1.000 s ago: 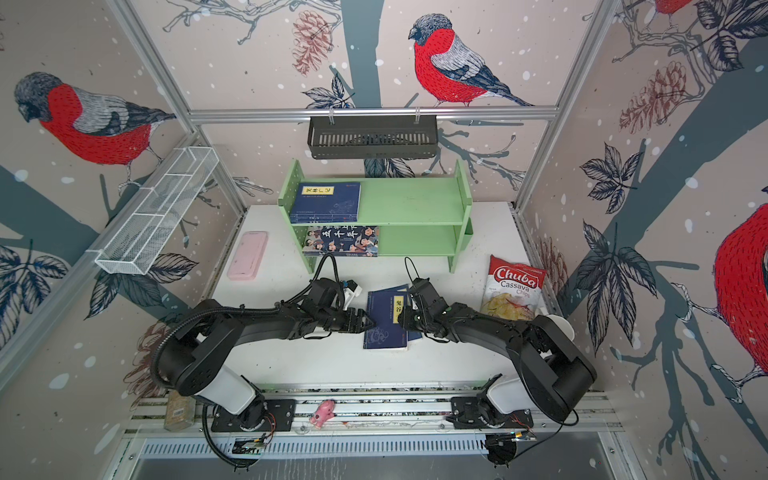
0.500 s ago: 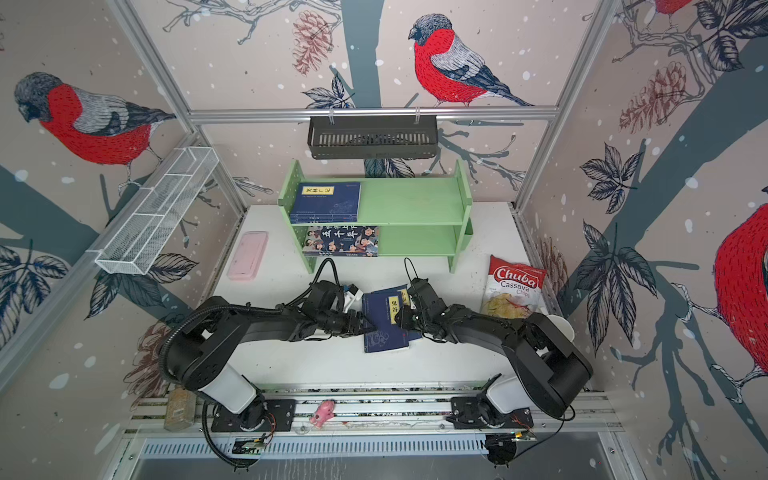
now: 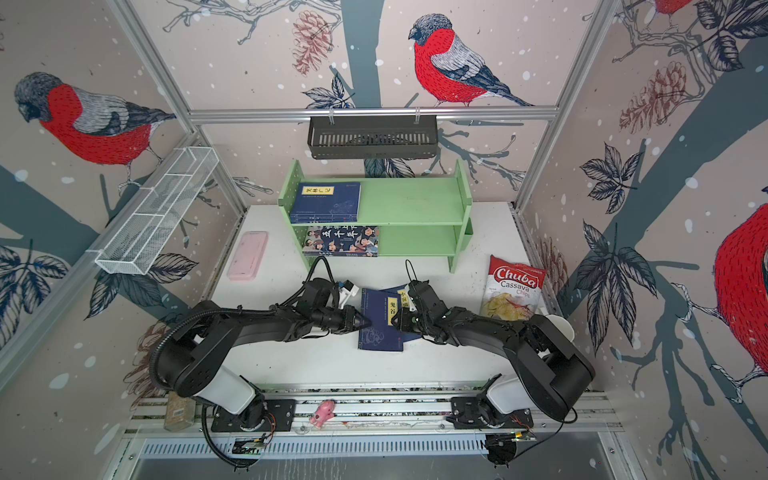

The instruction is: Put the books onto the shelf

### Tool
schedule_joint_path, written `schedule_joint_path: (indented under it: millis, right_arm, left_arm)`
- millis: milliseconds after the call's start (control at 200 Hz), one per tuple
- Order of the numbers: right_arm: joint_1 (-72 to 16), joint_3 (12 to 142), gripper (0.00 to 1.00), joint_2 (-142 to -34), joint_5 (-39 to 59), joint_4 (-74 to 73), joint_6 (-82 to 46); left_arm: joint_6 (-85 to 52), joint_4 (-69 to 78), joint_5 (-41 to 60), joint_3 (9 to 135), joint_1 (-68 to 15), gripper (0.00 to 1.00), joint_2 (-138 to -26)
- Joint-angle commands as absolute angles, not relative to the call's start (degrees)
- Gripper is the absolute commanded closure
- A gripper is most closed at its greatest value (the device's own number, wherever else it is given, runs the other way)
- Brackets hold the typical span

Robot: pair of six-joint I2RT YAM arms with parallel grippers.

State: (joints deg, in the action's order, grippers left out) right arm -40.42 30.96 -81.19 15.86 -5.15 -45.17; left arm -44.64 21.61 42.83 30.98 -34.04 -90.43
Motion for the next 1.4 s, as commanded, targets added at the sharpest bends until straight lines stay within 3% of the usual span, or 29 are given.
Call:
schedule_joint_path:
  millis: [0, 80, 175, 355, 735, 1116, 1396]
  right_arm:
    - [-40.5, 31.0, 0.60, -80.5, 16.7, -7.8, -46.0]
    - [-40.6, 30.9, 0.54, -79.3, 15.1, -7.0, -46.6]
    - [-40.3, 30.3, 0.40, -75.8, 10.9, -4.8, -48.6]
    - [-39.8, 30.4, 0.32, -64.2, 2.4, 2.7, -51.8]
    - [-36.5, 28.1, 0.28, -41.2, -2.0, 10.1, -55.6]
    - [-36.5, 34.3, 0.28, -37.5, -5.3, 10.8, -55.1]
    - [-36.5, 34.3, 0.25, -34.2, -5.4, 3.2, -56.0]
  left_arm:
    - [-45.5, 24.3, 43.9, 30.9, -34.0, 0.98, -89.6]
    - [-44.8, 22.5, 43.0, 31.2, -34.0, 1.00, -88.1]
    - [-39.3, 14.7, 39.7, 33.6, -34.3, 1.00, -84.8]
    - [-34.0, 9.8, 40.3, 35.1, -35.3, 1.00, -79.9]
    - [-24.8, -2.8, 44.9, 41.6, -37.3, 1.00, -72.8]
    - [-16.2, -15.9, 45.6, 56.9, -37.2, 1.00, -63.6]
    - [-21.1, -13.9, 42.9, 68.8, -31.2, 1.00, -62.7]
